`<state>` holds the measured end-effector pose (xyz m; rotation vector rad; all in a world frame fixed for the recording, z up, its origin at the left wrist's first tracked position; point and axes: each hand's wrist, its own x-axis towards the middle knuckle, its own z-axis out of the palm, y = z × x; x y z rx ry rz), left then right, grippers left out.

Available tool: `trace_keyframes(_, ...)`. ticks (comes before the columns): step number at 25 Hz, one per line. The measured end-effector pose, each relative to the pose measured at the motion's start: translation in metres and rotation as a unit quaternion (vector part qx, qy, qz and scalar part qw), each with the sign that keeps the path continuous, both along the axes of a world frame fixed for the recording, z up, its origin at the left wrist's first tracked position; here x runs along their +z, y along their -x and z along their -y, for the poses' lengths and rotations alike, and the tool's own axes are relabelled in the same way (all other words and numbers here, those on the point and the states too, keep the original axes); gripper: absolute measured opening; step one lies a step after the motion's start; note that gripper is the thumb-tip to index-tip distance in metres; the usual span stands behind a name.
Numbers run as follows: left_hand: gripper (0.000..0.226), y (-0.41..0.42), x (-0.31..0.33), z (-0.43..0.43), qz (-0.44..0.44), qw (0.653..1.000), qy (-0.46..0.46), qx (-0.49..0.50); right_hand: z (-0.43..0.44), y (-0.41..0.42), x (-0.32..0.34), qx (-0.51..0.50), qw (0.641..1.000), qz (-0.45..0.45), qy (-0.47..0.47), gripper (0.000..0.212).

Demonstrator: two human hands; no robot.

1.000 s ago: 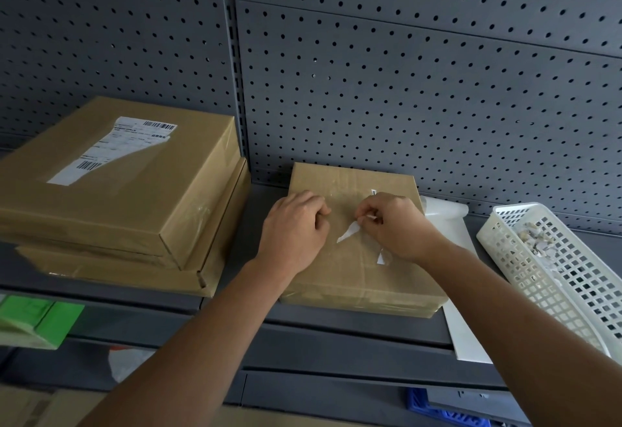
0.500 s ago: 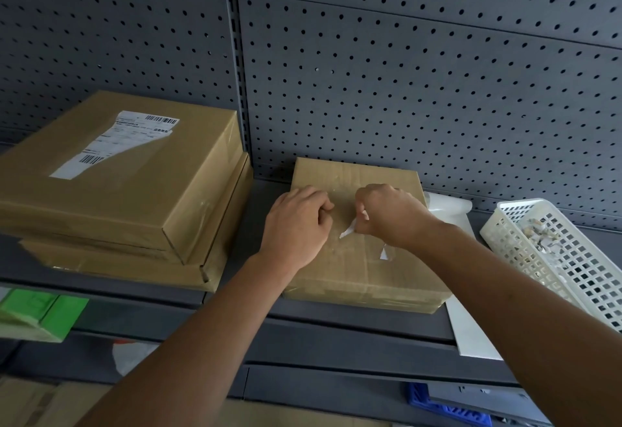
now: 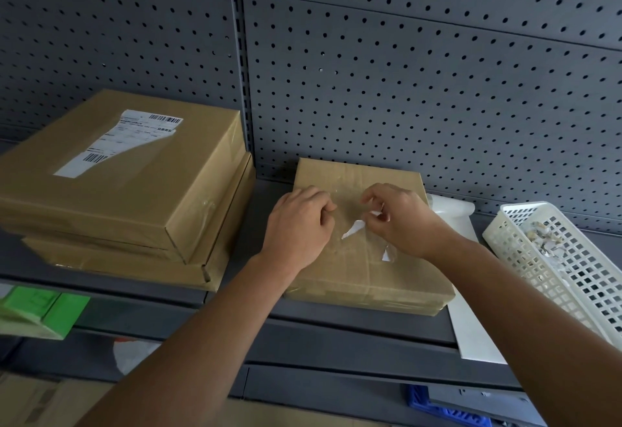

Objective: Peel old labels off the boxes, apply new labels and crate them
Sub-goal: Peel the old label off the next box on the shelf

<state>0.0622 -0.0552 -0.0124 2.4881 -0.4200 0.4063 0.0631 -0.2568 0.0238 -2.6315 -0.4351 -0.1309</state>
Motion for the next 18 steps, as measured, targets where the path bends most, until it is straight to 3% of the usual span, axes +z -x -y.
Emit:
trace_keyframes(7, 0.015, 0.001, 0.002, 0.0, -0.003, 1.0, -0.003, -0.002, -0.011, 0.013, -0.004, -0.031, 0.996, 0.013, 0.087, 0.006)
trace_keyframes(11, 0.015, 0.002, 0.004, 0.0, -0.01, 1.0, -0.008, -0.001, -0.009, 0.024, 0.001, -0.01, 0.999, 0.001, 0.042, 0.008)
trace_keyframes(14, 0.018, 0.001, 0.004, 0.0, -0.015, 1.0, -0.024, 0.001, -0.01, 0.036, 0.015, -0.001, 0.999, -0.008, -0.053, 0.006)
trace_keyframes(18, 0.019, 0.001, 0.003, 0.0, -0.021, 0.999, -0.027, 0.001, -0.002, 0.037, 0.024, -0.045, 0.994, -0.022, -0.099, 0.005)
